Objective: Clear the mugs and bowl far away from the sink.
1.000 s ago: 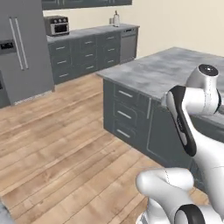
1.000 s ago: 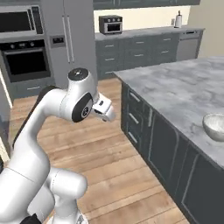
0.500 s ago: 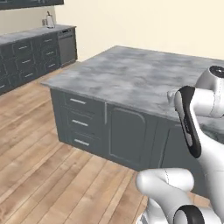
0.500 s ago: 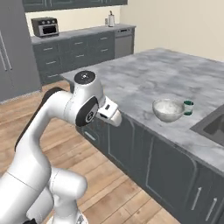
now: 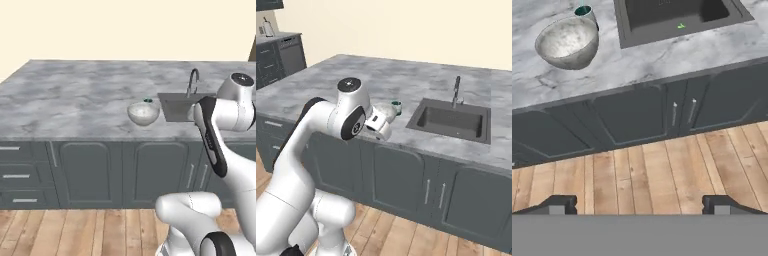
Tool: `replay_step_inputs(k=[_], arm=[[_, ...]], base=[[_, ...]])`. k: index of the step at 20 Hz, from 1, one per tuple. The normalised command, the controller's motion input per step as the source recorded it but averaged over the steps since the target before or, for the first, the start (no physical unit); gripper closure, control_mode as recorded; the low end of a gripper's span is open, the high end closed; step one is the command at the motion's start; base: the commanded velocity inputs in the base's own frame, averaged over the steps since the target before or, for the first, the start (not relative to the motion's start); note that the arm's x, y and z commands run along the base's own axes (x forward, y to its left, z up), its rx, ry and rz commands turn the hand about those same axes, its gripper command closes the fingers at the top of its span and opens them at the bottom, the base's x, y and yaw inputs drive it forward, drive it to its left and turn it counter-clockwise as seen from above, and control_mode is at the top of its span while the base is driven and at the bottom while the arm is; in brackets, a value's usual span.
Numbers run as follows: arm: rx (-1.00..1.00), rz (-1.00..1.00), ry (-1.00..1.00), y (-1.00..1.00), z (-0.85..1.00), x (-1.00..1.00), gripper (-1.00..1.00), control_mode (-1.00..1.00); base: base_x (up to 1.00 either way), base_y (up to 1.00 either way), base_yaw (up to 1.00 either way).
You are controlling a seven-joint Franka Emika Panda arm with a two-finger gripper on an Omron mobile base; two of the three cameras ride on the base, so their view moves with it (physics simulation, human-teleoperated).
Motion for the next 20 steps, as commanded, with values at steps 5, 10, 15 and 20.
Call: replay_step_inputs(k=[5, 10, 15, 20], arm=[[0.00, 0.00, 0.00, 0.00, 0.00, 0.00, -1.00, 1.00], [0.00, 0.00, 0.00, 0.00, 0.00, 0.00, -1.00, 1.00], [0.00, 0.00, 0.00, 0.00, 0.00, 0.00, -1.00, 1.00], [0.00, 0.00, 0.00, 0.00, 0.00, 0.00, -1.00, 1.00]], base=[[0.97, 0.72, -0.13], [1.00, -0.03, 0.00], [1.00, -0.05, -0.04], [0.95, 0.46, -0.20]])
